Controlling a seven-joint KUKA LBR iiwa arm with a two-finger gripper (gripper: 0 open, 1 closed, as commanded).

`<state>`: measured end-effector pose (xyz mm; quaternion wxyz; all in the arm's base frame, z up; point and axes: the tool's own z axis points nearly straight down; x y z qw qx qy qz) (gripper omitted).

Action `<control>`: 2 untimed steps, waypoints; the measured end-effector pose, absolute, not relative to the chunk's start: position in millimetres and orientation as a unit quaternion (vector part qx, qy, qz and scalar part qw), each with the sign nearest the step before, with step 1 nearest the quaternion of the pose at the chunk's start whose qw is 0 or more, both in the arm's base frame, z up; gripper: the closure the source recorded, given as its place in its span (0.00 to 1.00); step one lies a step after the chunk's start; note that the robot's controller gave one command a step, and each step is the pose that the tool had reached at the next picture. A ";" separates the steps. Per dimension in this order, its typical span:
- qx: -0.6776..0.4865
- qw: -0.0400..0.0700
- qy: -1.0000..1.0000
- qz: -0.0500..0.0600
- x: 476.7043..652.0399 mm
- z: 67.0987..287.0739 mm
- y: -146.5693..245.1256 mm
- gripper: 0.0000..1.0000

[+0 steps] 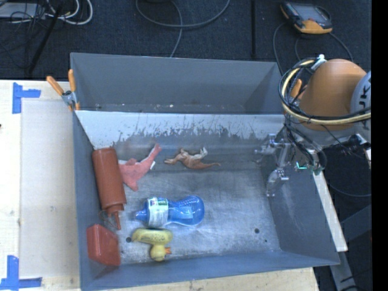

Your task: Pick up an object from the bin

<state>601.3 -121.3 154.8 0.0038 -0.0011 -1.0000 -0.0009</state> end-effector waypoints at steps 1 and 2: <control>0.000 0.000 -1.000 0.000 603.0 159.6 -121.1 0.00; -0.052 -0.001 -0.999 0.000 610.5 109.5 -60.9 0.00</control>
Offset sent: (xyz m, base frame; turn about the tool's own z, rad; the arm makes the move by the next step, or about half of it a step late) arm 0.0139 0.1085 -0.0848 0.1728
